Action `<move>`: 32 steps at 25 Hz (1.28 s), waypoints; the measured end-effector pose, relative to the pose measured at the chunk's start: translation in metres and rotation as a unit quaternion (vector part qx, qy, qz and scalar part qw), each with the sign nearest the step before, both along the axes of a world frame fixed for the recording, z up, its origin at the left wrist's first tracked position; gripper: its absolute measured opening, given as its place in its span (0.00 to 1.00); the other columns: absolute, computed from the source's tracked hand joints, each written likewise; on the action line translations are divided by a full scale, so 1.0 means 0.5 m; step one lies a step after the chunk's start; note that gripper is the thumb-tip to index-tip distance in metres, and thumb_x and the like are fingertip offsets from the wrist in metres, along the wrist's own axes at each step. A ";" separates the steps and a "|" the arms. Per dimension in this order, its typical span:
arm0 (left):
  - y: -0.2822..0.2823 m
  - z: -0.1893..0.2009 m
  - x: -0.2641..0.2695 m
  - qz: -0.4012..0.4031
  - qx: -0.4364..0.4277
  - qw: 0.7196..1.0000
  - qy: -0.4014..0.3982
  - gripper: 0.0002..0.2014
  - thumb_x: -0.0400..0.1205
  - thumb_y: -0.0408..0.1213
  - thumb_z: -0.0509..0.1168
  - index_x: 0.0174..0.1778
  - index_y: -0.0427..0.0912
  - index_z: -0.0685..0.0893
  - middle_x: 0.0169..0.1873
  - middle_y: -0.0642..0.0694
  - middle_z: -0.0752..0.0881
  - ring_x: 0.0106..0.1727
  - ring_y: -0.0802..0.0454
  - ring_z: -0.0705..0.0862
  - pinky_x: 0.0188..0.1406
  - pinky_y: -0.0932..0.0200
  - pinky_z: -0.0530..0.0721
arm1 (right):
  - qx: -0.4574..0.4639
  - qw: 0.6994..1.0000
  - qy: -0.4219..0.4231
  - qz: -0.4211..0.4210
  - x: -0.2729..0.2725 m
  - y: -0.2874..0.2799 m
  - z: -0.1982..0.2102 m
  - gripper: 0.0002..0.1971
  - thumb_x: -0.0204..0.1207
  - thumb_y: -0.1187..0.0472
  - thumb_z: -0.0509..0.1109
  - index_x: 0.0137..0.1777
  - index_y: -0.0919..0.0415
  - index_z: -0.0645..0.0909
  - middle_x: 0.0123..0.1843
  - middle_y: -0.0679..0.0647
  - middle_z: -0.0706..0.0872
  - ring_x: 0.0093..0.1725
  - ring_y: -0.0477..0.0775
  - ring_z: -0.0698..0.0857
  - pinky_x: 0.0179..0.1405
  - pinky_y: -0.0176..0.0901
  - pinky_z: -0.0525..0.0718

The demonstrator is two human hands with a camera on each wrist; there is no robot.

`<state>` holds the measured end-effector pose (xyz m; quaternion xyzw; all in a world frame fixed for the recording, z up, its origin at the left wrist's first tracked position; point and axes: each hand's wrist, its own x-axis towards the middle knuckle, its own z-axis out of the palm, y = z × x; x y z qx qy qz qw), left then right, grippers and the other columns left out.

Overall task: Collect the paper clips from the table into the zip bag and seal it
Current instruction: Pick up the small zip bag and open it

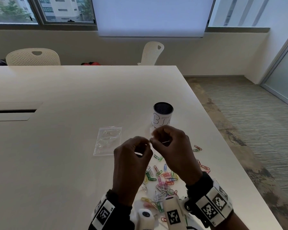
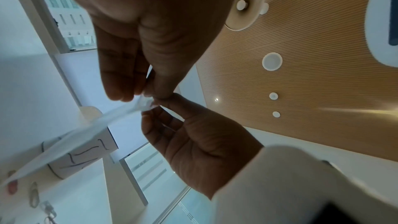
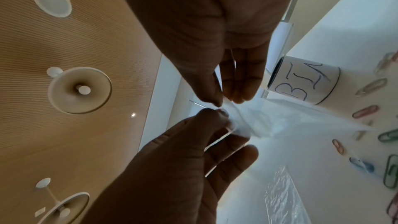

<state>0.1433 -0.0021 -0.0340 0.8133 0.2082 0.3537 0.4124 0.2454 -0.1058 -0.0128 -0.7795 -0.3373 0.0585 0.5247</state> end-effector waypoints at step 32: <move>0.003 0.007 -0.017 0.043 0.088 0.995 0.026 0.08 0.79 0.35 0.75 0.46 0.50 0.81 0.33 0.58 0.84 0.32 0.64 0.85 0.32 0.70 0.84 | -0.106 0.987 -0.063 -0.102 -0.004 -0.002 -0.014 0.11 0.77 0.65 0.74 0.44 0.53 0.74 0.36 0.49 0.80 0.33 0.47 0.79 0.34 0.35 0.76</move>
